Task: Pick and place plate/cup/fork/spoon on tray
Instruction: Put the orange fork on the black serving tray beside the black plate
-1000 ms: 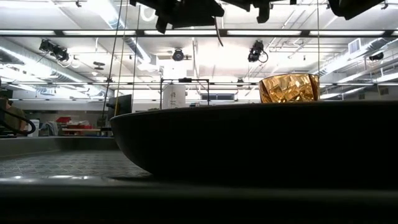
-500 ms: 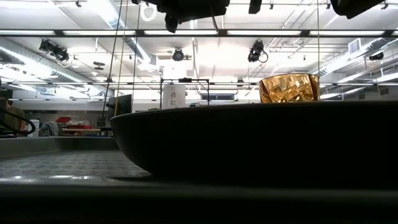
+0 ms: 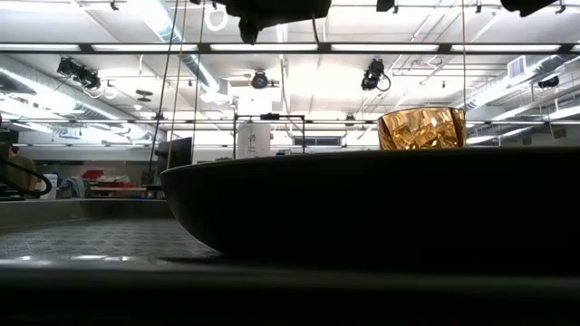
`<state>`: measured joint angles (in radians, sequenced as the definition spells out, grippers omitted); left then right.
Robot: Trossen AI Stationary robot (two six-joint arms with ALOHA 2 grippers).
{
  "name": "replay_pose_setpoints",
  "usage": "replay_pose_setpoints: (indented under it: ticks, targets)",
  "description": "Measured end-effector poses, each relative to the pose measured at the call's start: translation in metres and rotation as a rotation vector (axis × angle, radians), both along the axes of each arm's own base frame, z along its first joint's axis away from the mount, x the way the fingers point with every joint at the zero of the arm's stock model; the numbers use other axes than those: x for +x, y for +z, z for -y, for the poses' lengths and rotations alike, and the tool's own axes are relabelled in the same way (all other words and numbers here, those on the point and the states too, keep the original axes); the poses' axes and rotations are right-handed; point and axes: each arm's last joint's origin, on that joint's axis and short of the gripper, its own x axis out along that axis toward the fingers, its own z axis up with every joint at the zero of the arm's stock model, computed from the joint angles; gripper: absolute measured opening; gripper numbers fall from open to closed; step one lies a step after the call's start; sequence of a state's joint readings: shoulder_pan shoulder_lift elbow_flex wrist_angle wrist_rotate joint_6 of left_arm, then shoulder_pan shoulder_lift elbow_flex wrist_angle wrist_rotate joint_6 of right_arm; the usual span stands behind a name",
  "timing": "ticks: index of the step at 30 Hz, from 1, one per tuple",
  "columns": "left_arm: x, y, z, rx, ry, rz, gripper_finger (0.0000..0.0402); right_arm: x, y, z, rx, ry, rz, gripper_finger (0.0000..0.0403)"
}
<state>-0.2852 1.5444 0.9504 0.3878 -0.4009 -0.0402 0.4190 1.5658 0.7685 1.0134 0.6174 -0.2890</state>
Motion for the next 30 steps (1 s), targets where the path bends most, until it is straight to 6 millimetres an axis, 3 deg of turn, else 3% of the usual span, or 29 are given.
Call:
replay_pose_setpoints:
  ticks: [7,21,30]
  targets:
    - [0.0,0.0,0.0,-0.005,0.003,-0.003,0.0052,0.0,0.0,0.001,0.005,-0.032,-0.005,0.0024]
    - [0.0,-0.001,0.0,-0.024,-0.004,-0.012,0.0052,-0.002,-0.007,-0.003,0.05,-0.102,-0.055,0.0193]
    - [-0.02,-0.003,0.0,-0.115,-0.061,-0.208,0.0052,-0.012,-0.015,-0.015,0.131,0.059,-0.207,0.0237]
